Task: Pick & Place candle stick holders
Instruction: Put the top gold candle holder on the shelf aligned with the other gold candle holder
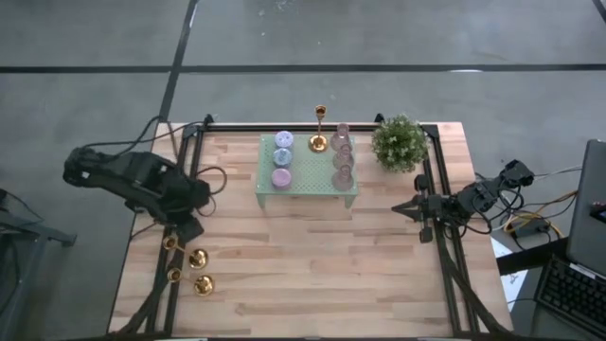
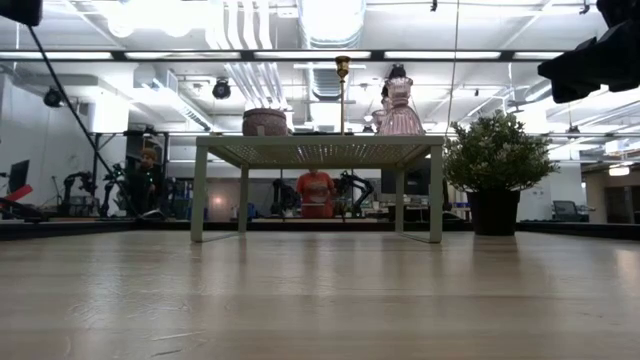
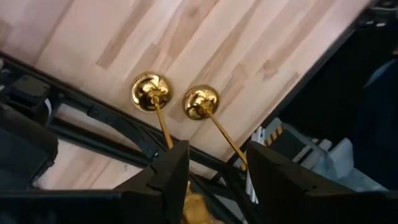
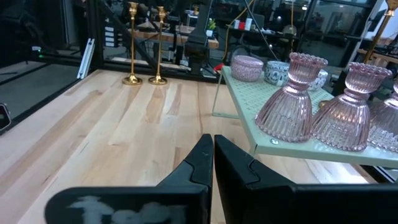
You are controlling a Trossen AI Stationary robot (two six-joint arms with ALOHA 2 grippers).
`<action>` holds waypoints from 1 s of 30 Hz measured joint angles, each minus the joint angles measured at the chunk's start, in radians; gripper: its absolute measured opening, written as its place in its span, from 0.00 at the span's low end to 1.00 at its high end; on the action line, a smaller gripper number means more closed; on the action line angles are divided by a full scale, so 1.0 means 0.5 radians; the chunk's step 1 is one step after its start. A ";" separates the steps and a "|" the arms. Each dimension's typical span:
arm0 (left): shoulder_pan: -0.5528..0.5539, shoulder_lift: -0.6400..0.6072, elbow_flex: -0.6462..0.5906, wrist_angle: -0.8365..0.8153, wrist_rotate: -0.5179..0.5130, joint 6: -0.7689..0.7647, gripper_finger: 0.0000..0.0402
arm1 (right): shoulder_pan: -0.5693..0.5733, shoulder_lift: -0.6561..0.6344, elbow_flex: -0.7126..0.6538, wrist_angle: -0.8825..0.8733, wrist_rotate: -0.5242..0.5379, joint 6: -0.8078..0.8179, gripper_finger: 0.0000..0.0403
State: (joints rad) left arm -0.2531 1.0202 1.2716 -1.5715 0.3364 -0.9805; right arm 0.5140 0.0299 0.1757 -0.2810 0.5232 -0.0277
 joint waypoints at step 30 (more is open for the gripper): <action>0.011 0.066 -0.234 0.001 0.050 -0.100 0.34 | 0.000 0.000 0.000 0.001 0.000 -0.003 0.02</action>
State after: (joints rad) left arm -0.2478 1.0531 1.1548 -1.5709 0.3615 -1.0304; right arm 0.5140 0.0299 0.1757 -0.2806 0.5232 -0.0290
